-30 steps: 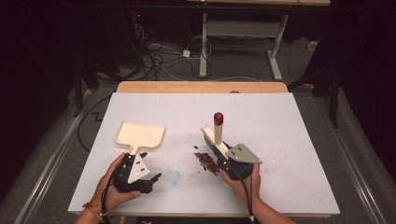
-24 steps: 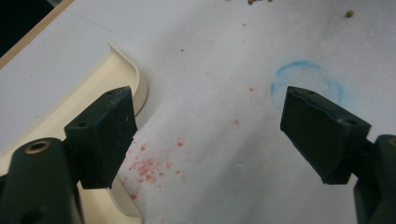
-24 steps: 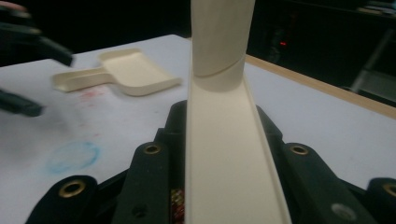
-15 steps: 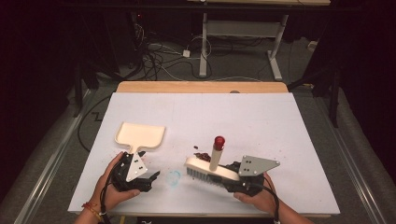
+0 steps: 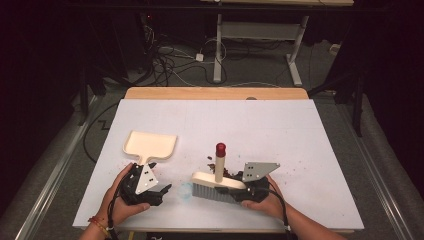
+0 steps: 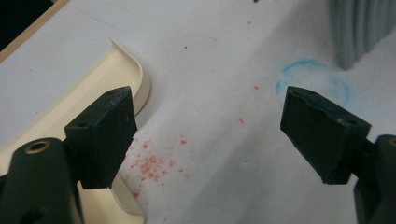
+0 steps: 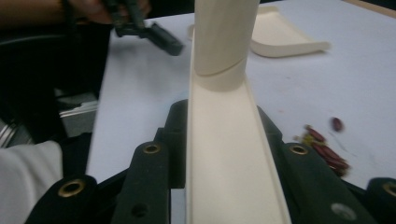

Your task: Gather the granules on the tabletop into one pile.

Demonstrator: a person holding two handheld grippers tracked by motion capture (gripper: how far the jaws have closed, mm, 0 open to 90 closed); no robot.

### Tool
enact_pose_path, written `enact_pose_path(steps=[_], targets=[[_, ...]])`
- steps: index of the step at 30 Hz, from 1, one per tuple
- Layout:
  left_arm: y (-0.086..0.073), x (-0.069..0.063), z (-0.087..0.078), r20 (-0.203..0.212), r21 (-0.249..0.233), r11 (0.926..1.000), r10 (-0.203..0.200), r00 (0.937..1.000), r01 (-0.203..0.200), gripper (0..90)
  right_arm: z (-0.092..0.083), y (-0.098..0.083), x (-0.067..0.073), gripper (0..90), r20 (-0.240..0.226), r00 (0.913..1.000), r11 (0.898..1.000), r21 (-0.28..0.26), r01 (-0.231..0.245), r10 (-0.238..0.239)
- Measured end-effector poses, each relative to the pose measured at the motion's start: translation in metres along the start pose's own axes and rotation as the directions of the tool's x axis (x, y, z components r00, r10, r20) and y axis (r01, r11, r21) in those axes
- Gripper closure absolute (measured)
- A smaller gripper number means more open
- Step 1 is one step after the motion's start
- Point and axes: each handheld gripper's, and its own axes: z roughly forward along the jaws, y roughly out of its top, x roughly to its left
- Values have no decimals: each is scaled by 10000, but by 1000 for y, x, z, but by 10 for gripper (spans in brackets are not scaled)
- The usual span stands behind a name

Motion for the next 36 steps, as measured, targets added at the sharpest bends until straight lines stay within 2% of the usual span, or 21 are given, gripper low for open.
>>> enact_pose_path(steps=[4,8,12,18,23,24,26,32,36], targets=[[1,0,0,2,-14,10000,33,10000,-33,178,0,-1,-12,672,357,9989,9995,-102,-307,310],[1,-1,1,38,-3,10000,63,10000,-63,178,-1,-1,-19,671,481,9983,9993,-200,-318,328],[2,-2,2,97,46,9999,143,9999,-143,178,0,1,-26,671,563,9984,9996,-278,-46,61],[3,-2,3,122,74,9999,153,9998,-154,178,6,4,-41,671,330,9992,9991,-354,215,-204],[3,-2,5,143,153,9997,163,9998,-165,178,6,7,-44,671,332,9986,9986,-332,419,-408],[3,-2,5,158,153,9997,176,9997,-178,178,6,9,-44,672,441,9981,9983,-370,446,-430],[3,-3,4,154,132,9997,201,9997,-203,178,4,11,-45,671,349,9988,9980,-537,347,-328],[3,-2,4,130,108,9998,167,9998,-168,178,-4,20,-43,671,417,9978,9960,-711,539,-511],[3,-2,4,146,130,9997,185,9997,-187,178,-11,30,-47,671,809,9947,9941,-835,697,-629]])
